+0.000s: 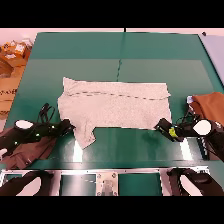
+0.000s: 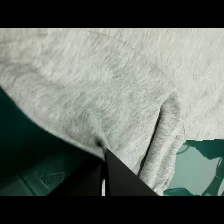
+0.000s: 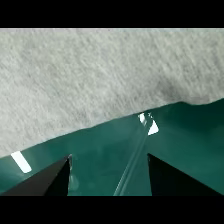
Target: Fold the shirts.
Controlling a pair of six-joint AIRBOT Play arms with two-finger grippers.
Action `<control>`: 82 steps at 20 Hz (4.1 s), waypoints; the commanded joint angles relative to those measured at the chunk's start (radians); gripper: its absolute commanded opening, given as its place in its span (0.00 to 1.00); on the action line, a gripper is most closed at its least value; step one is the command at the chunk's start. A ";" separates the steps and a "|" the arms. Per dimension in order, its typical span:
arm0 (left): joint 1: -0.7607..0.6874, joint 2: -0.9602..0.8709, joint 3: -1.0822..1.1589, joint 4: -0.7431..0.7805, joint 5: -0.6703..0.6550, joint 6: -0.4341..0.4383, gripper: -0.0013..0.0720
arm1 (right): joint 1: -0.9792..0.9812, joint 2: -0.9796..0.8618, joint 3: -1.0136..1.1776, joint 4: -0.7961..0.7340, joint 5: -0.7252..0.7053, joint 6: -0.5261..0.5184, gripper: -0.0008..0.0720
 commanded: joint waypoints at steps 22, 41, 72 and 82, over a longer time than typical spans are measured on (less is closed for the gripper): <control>0.001 0.068 0.356 0.434 -0.480 -0.174 0.04 | -0.185 -0.124 -0.018 -0.043 0.030 -0.078 0.21; 0.001 0.230 0.347 0.457 -0.449 -0.198 0.04 | -0.190 -0.199 -0.025 0.193 -0.229 -0.126 0.53; 0.001 -0.172 0.770 0.461 -0.351 -0.174 0.04 | -0.200 -0.362 0.435 0.126 -0.095 -0.269 0.03; 0.015 -0.477 0.827 0.288 -0.104 -0.093 0.87 | -0.237 -0.772 0.716 0.209 -0.155 -0.387 0.60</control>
